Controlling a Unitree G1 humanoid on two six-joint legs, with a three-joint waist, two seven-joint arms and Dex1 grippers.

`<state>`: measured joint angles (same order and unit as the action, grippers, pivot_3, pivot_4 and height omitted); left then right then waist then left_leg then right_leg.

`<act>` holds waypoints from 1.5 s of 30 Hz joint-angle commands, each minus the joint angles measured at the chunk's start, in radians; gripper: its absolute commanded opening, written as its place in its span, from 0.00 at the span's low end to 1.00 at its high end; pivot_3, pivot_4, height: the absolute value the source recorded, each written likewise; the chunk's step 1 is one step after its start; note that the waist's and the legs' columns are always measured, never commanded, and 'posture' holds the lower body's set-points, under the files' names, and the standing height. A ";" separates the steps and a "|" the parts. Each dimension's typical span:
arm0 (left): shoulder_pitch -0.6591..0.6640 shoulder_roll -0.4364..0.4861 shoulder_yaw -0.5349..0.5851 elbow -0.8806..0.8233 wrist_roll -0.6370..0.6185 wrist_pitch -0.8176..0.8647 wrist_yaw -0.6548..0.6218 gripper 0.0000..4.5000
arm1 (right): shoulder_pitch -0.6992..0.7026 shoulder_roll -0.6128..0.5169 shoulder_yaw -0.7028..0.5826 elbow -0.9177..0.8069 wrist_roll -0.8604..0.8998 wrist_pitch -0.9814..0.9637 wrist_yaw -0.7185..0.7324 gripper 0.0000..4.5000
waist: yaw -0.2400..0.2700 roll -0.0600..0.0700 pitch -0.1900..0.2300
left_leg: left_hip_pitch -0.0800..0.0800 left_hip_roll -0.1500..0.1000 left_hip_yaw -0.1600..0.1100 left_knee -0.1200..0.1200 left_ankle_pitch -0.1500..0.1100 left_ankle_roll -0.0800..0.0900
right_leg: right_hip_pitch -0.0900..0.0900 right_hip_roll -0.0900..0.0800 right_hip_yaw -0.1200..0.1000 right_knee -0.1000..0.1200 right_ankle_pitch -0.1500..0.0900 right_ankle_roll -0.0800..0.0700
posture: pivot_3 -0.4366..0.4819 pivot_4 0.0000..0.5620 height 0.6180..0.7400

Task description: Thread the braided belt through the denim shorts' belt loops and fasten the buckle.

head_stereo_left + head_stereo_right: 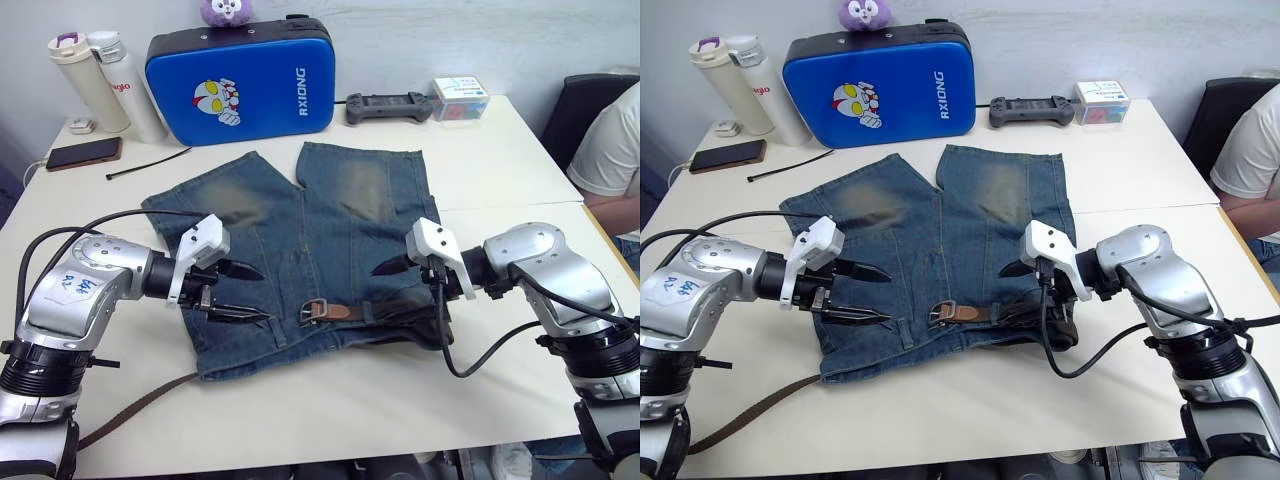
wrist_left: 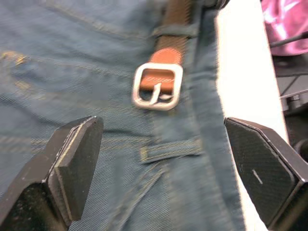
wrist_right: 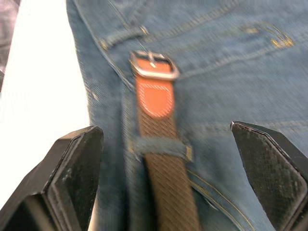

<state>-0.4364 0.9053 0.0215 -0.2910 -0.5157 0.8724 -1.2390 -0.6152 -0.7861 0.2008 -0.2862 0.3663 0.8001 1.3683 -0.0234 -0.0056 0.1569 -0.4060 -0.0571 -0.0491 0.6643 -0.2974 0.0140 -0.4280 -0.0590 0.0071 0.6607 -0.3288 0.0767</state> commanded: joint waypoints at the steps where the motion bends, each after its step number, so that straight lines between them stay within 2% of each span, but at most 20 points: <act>1: 0.106 0.080 0.169 -0.095 -0.130 0.097 -0.023 0.98 | 0.024 -0.075 -0.064 -0.145 0.144 0.098 0.047 1.00 | -0.002 0.000 0.000 | 0.000 0.000 0.000 -0.001 0.000 0.000 | 0.000 0.000 0.000 0.000 0.000 0.000 | 0.48 0.27 1.00; 4: 0.271 0.130 0.388 -0.164 -0.249 0.241 -0.019 0.98 | 0.031 -0.133 -0.106 -0.209 0.253 0.127 0.098 1.00 | -0.005 0.000 0.001 | 0.000 0.000 0.000 -0.001 -0.001 0.001 | 0.000 0.000 0.000 -0.002 0.000 0.000 | 0.48 0.27 1.00; 7: 0.365 0.118 0.592 -0.195 -0.327 0.391 0.066 0.98 | 0.024 -0.135 -0.131 -0.208 0.281 0.020 0.134 1.00 | 0.001 -0.001 0.002 | 0.002 0.001 0.000 -0.001 -0.001 0.002 | 0.003 0.000 0.000 -0.006 0.000 -0.001 | 0.48 0.27 1.00; 8: 0.370 0.099 0.667 -0.196 -0.360 0.508 0.111 0.98 | 0.008 -0.141 -0.130 -0.187 0.291 0.008 0.153 1.00 | 0.003 -0.001 0.002 | 0.002 0.001 0.000 -0.001 -0.002 0.003 | 0.003 0.000 0.000 -0.006 0.000 -0.001 | 0.48 0.27 1.00; 10: 0.481 0.126 0.812 -0.166 -0.492 0.693 0.179 0.98 | -0.040 -0.132 -0.119 -0.133 0.305 -0.032 0.201 1.00 | 0.010 -0.001 0.003 | 0.004 0.000 0.000 -0.001 -0.004 0.006 | 0.005 -0.001 0.000 -0.006 0.000 -0.001 | 0.48 0.27 1.00; 12: 0.650 0.137 0.952 -0.155 -0.647 0.742 0.228 0.98 | -0.082 -0.130 -0.092 -0.095 0.323 -0.076 0.231 1.00 | 0.005 -0.001 0.003 | 0.005 0.000 0.001 -0.001 -0.005 0.008 | 0.005 -0.001 0.000 -0.005 0.000 -0.001 | 0.48 0.27 1.00; 14: 0.910 0.046 1.157 -0.209 -0.775 0.742 0.287 0.98 | -0.136 -0.145 -0.026 -0.042 0.363 -0.147 0.244 1.00 | -0.006 -0.003 0.005 | 0.006 0.001 0.001 -0.002 -0.005 0.007 | 0.004 -0.001 0.000 -0.005 -0.001 -0.001 | 0.48 0.27 1.00; 16: 1.071 -0.050 1.313 -0.260 -0.861 0.742 0.353 0.98 | -0.191 -0.141 0.039 0.027 0.368 -0.213 0.246 1.00 | -0.011 -0.003 0.005 | 0.007 0.003 0.005 -0.003 -0.004 0.003 | 0.004 -0.001 0.000 -0.006 -0.001 -0.002 | 0.48 0.27 1.00; 19: 1.255 -0.186 1.454 -0.304 -1.022 0.678 0.470 0.98 | -0.284 -0.101 0.136 0.167 0.306 -0.285 0.246 1.00 | -0.007 -0.006 0.012 | 0.013 0.004 0.006 -0.004 -0.005 0.003 | 0.011 -0.001 -0.001 -0.012 -0.002 -0.003 | 0.48 0.27 1.00; 22: 1.453 -0.289 1.435 -0.300 -1.222 0.517 0.713 0.98 | -0.373 -0.042 0.223 0.320 0.188 -0.346 0.246 1.00 | 0.002 -0.003 0.019 | 0.026 0.005 0.005 -0.005 -0.014 0.011 | 0.025 -0.001 -0.002 -0.017 -0.002 -0.004 | 0.48 0.27 1.00; 23: 1.527 -0.319 1.388 -0.307 -1.308 0.444 0.806 0.98 | -0.397 -0.024 0.243 0.361 0.163 -0.358 0.246 1.00 | 0.006 -0.002 0.019 | 0.031 0.005 0.005 -0.005 -0.016 0.012 | 0.032 -0.001 -0.003 -0.020 -0.003 -0.005 | 0.48 0.27 1.00; 25: 1.653 -0.403 1.268 -0.352 -1.429 0.316 0.966 0.98 | -0.433 -0.002 0.276 0.417 0.142 -0.387 0.246 1.00 | 0.010 -0.003 0.021 | 0.035 0.007 0.006 -0.007 -0.017 0.011 | 0.036 -0.001 -0.004 -0.023 -0.012 -0.021 | 0.48 0.27 1.00; 27: 1.729 -0.483 1.160 -0.417 -1.457 0.203 1.063 0.98 | -0.456 0.006 0.302 0.438 0.161 -0.405 0.246 1.00 | 0.011 -0.003 0.021 | 0.035 0.007 0.008 -0.008 -0.018 0.012 | 0.036 -0.002 -0.002 -0.024 -0.010 -0.017 | 0.48 0.27 1.00; 29: 1.771 -0.532 1.076 -0.453 -1.457 0.100 1.122 0.98 | -0.468 0.014 0.314 0.442 0.181 -0.410 0.246 1.00 | 0.016 -0.003 0.021 | 0.034 0.006 0.009 -0.009 -0.020 0.012 | 0.036 -0.001 -0.002 -0.025 -0.004 -0.007 | 0.48 0.27 1.00; 30: 1.775 -0.555 1.037 -0.461 -1.457 0.049 1.167 0.98 | -0.472 0.019 0.316 0.443 0.185 -0.410 0.246 1.00 | 0.016 -0.003 0.021 | 0.034 0.007 0.009 -0.009 -0.020 0.012 | 0.035 -0.001 -0.002 -0.026 -0.004 -0.007 | 0.48 0.27 1.00; 33: 1.735 -0.591 0.931 -0.469 -1.457 -0.100 1.336 0.98 | -0.474 0.040 0.307 0.448 0.177 -0.409 0.246 1.00 | 0.016 -0.003 0.022 | 0.034 0.007 0.008 -0.013 -0.019 0.010 | 0.034 0.001 -0.002 -0.030 -0.004 -0.007 | 0.48 0.27 1.00; 35: 1.648 -0.599 0.865 -0.471 -1.457 -0.215 1.476 0.98 | -0.470 0.056 0.290 0.446 0.164 -0.398 0.246 1.00 | 0.017 -0.003 0.022 | 0.034 0.009 0.008 -0.014 -0.019 0.009 | 0.035 0.003 -0.002 -0.031 -0.004 -0.007 | 0.48 0.27 1.00; 41: 1.375 -0.545 0.687 -0.470 -1.457 -0.428 1.855 0.98 | -0.450 0.052 0.237 0.398 0.139 -0.347 0.232 1.00 | 0.023 -0.002 0.022 | 0.034 0.011 0.007 -0.012 -0.016 0.004 | 0.036 0.005 -0.003 -0.029 -0.003 -0.006 | 0.48 0.27 1.00; 43: 1.320 -0.535 0.629 -0.458 -1.457 -0.467 1.992 0.98 | -0.445 0.043 0.218 0.382 0.134 -0.329 0.227 1.00 | 0.022 -0.003 0.022 | 0.034 0.010 0.008 -0.011 -0.015 0.002 | 0.036 0.005 -0.003 -0.029 -0.003 -0.006 | 0.48 0.27 1.00; 45: 1.295 -0.520 0.590 -0.460 -1.457 -0.482 2.076 0.98 | -0.439 0.037 0.202 0.368 0.129 -0.314 0.224 1.00 | 0.020 -0.002 0.021 | 0.034 0.010 0.009 -0.011 -0.016 0.002 | 0.036 0.005 -0.002 -0.030 -0.003 -0.005 | 0.48 0.27 1.00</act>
<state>0.8618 0.3805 0.6443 -0.7531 -1.9668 0.4135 0.7514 -1.0497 -0.7406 0.4490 0.1196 0.4914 0.4725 1.5527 -0.0039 -0.0081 0.1781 -0.3714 -0.0466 -0.0402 0.6533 -0.3129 0.0163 -0.3921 -0.0535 0.0057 0.6308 -0.3318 0.0714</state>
